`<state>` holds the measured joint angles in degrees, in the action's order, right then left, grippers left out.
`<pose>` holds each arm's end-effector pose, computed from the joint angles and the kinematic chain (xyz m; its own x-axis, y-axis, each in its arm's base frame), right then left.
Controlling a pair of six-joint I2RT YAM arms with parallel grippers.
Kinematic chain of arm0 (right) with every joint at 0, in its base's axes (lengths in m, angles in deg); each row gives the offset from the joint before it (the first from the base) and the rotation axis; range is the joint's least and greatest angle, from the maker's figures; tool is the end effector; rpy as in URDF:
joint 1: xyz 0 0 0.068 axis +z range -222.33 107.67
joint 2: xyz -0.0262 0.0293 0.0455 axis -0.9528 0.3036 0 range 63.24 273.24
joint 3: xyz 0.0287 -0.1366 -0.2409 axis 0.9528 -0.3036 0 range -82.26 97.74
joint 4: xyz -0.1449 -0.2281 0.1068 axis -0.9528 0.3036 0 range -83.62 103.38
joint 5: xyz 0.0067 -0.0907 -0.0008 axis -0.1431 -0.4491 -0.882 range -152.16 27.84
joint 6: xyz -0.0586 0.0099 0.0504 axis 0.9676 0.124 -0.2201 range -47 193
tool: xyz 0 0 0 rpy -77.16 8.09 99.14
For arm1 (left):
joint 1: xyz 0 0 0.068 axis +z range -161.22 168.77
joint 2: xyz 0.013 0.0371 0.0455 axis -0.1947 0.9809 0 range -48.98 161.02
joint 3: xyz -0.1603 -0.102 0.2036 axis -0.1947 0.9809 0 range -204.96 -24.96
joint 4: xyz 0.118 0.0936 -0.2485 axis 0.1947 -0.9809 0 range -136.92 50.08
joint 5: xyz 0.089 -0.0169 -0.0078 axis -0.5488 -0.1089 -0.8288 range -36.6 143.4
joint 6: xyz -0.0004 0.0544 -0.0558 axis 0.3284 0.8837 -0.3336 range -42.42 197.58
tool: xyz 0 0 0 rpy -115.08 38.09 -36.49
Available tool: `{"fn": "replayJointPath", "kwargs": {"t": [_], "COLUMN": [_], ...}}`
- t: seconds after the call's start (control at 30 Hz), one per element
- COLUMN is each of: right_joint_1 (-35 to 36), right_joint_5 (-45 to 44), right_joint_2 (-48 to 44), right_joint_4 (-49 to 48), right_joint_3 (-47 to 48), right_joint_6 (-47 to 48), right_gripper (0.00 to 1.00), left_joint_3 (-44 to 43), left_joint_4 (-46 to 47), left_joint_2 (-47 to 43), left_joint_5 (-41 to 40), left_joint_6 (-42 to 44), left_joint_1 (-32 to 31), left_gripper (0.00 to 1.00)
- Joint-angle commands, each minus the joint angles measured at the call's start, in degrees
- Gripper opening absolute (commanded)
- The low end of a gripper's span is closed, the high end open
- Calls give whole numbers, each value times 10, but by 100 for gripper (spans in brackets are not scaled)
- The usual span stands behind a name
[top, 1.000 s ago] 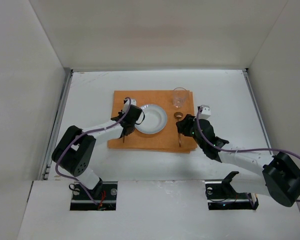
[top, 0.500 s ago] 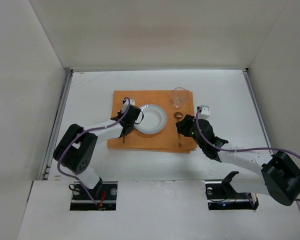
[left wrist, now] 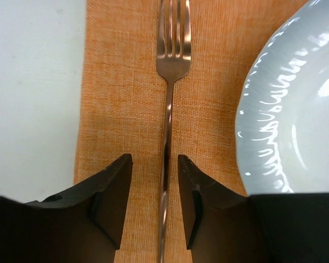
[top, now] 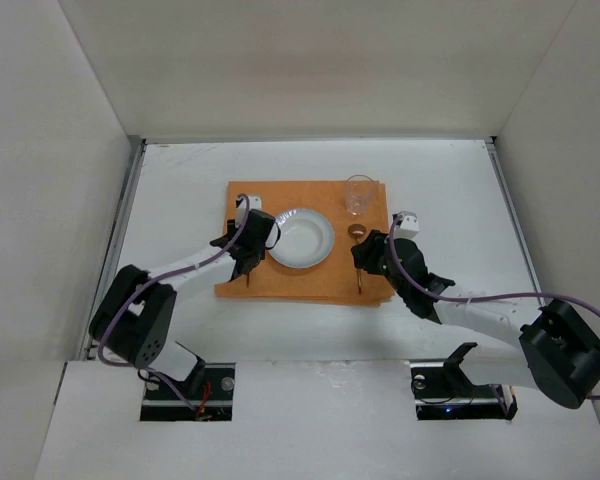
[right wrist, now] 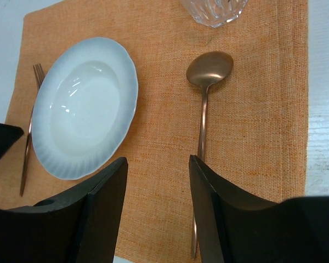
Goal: Set the dinner table for one person
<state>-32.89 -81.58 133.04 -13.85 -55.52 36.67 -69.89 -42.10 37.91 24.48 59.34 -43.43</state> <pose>0.2423 0.1704 0.1691 -0.4561 0.3483 -0.8189 -0.1145 0.8896 0.4421 0.3095 -0.1569 0.1510 -0.6138 0.0628 -0.7870 -0.0204 0.9952 0.0952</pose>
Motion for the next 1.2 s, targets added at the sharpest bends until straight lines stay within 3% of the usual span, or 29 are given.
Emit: {"fn": "replayJointPath", "kwargs": {"t": [0.0,0.3,0.47,0.57,0.63,0.73,0.83,0.97,1.17], "right_joint_1": [-1,-9,-18,-20,-27,-45,-69,-100,-111], "right_joint_5": [-3,-4,-18,-30,-50,-65,-83,-99,-91], "right_joint_2": [5,-8,-27,-62,-100,-158,-201,-238,-194], "right_joint_4": [-38,-46,-51,-48,-51,-53,-57,-58,-56], "right_joint_3": [16,5,-7,-19,-34,-62,-86,-114,-103], "right_joint_6": [-6,-15,-17,-20,-23,-38,-54,-86,-95], "right_gripper": [54,48,28,25,28,45,56,61,61], "left_joint_3": [5,92,146,164,165,177,185,226,229], "left_joint_4": [-3,28,24,8,-7,-19,-34,-32,-27], "left_joint_2": [-81,-239,-269,-291,-306,-331,-355,-391,-379], "left_joint_5": [10,16,18,19,20,20,26,14,33], "left_joint_6": [-30,-161,-242,-265,-266,-276,-282,-284,-302], "left_joint_1": [8,85,158,189,204,213,216,235,288], "left_gripper": [37,42,45,49,51,54,56,58,58]}}
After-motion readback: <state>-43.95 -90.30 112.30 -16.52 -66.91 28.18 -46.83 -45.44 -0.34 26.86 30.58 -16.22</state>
